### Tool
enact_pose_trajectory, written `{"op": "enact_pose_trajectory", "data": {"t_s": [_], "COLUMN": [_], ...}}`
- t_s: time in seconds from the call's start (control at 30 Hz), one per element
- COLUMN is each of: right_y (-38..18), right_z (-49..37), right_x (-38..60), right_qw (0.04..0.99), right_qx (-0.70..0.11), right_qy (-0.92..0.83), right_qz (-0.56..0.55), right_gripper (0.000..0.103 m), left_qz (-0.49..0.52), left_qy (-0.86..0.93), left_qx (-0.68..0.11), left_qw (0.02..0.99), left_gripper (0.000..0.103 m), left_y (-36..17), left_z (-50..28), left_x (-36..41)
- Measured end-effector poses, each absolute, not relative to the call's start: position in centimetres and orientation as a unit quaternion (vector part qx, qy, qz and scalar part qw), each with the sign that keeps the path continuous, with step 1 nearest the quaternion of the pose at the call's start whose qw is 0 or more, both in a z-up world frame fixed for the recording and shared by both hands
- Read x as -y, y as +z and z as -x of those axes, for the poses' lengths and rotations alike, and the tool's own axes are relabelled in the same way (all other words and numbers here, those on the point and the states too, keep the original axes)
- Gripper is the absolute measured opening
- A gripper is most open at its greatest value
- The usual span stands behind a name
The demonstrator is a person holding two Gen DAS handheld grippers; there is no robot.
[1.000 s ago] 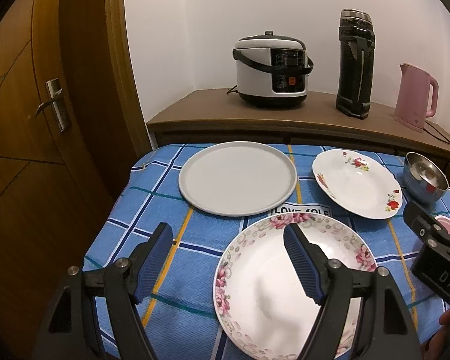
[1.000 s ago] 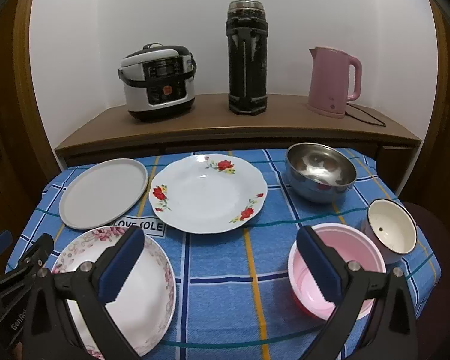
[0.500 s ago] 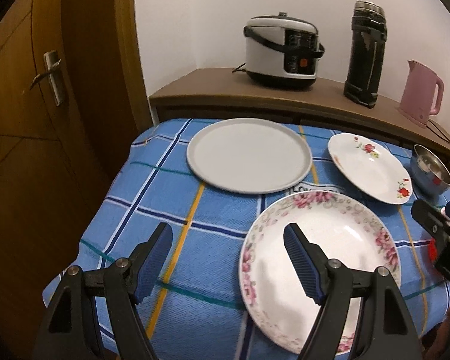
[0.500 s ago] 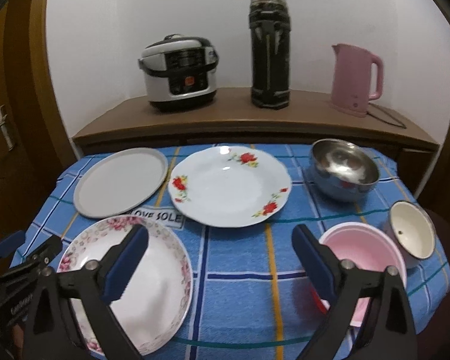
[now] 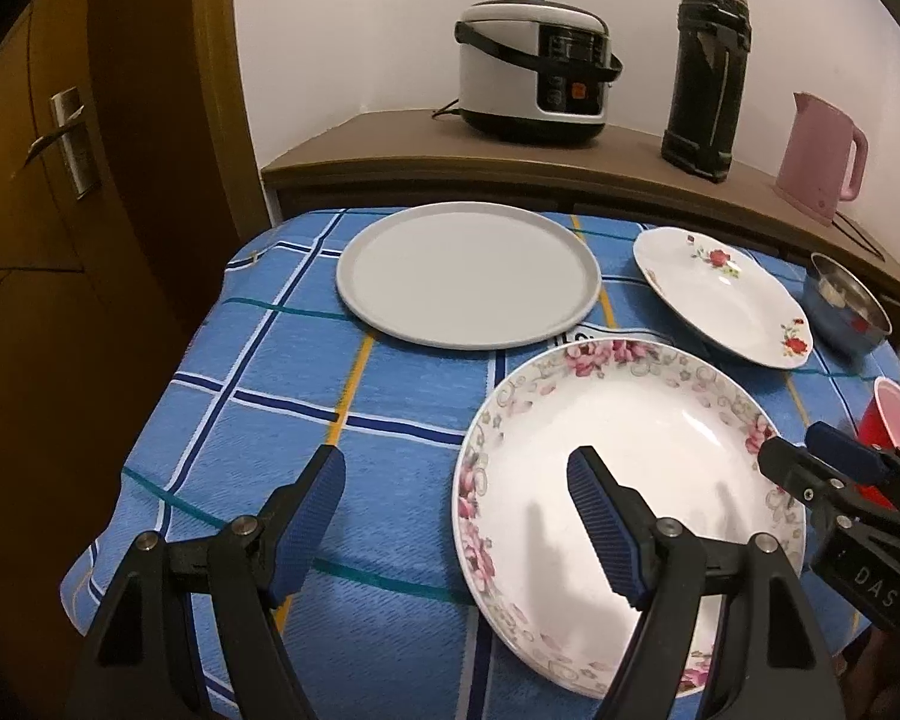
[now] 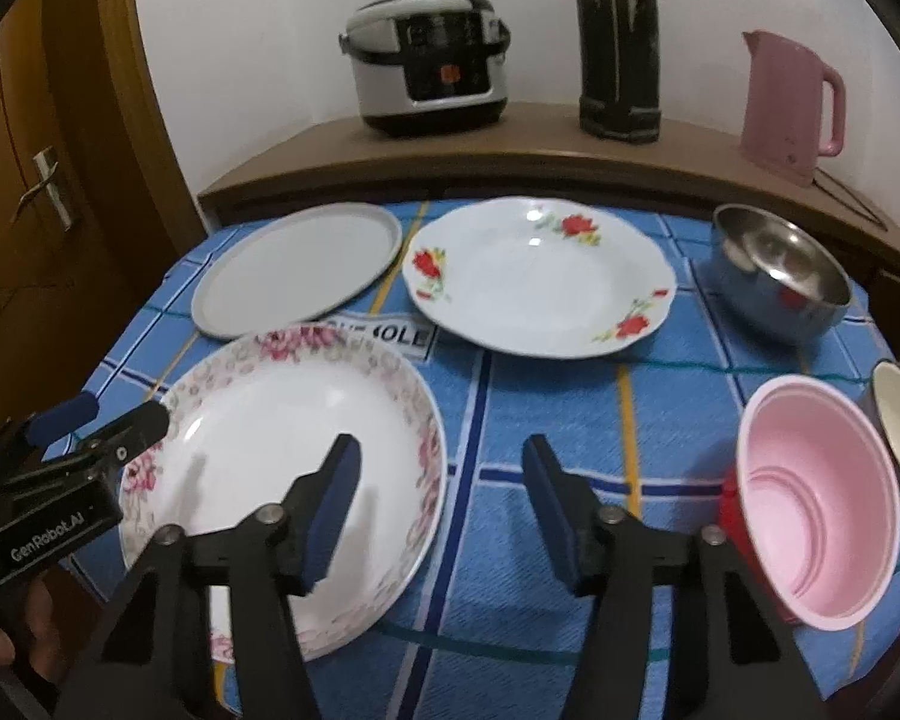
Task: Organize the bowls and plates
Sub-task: 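Close the left gripper on the floral plate rim while the right gripper also clamps it, then lift the floral plate with both grippers and carry it over the grey plate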
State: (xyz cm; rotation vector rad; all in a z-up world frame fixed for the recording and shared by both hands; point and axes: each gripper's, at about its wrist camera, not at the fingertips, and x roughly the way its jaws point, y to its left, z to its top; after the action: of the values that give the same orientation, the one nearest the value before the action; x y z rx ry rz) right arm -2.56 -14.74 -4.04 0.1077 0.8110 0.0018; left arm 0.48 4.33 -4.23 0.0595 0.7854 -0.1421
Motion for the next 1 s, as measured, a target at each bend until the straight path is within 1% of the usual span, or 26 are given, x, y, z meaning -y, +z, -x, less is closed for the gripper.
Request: {"op": "enact_pose_trajectory", "data": {"t_s": [0.07, 0.2, 0.27, 0.33, 0.4, 0.47, 0.6, 1.0], "right_y": [-4.4, -5.2, -5.4, -5.6, -5.8, -6.0, -6.5, -6.7], "right_z": [2.5, 2.2, 2.2, 2.1, 2.0, 1.9, 1.6, 1.3], "right_x": [14.7, 14.7, 14.6, 14.6, 14.7, 14.7, 14.8, 15.3], "right_qw": [0.915, 0.91, 0.91, 0.908, 0.906, 0.905, 0.901, 0.898], "right_qx": [-0.399, -0.411, -0.411, -0.415, -0.417, -0.42, -0.426, -0.426], "right_qy": [0.006, 0.012, 0.015, 0.023, 0.028, 0.029, 0.038, 0.06], "right_qz": [-0.053, -0.057, -0.056, -0.059, -0.066, -0.065, -0.075, -0.095], "right_gripper": [0.044, 0.04, 0.035, 0.028, 0.025, 0.023, 0.017, 0.017], "left_qz": [-0.031, -0.024, -0.028, -0.019, -0.009, -0.007, 0.004, 0.035], "left_qy": [-0.076, -0.084, -0.087, -0.096, -0.104, -0.106, -0.11, -0.146], "left_qx": [-0.389, -0.4, -0.402, -0.409, -0.416, -0.418, -0.424, -0.433], "left_qw": [0.918, 0.913, 0.911, 0.907, 0.903, 0.902, 0.899, 0.889], "left_gripper": [0.061, 0.056, 0.041, 0.035, 0.034, 0.029, 0.026, 0.025], "left_y": [-4.6, -5.1, -5.4, -5.6, -5.9, -6.1, -6.5, -6.9], "left_z": [-0.6, -1.0, -1.1, -1.3, -1.5, -1.6, -1.9, -2.4], "left_x": [-4.2, -4.2, -4.1, -4.3, -4.4, -4.3, -4.5, -5.4]}}
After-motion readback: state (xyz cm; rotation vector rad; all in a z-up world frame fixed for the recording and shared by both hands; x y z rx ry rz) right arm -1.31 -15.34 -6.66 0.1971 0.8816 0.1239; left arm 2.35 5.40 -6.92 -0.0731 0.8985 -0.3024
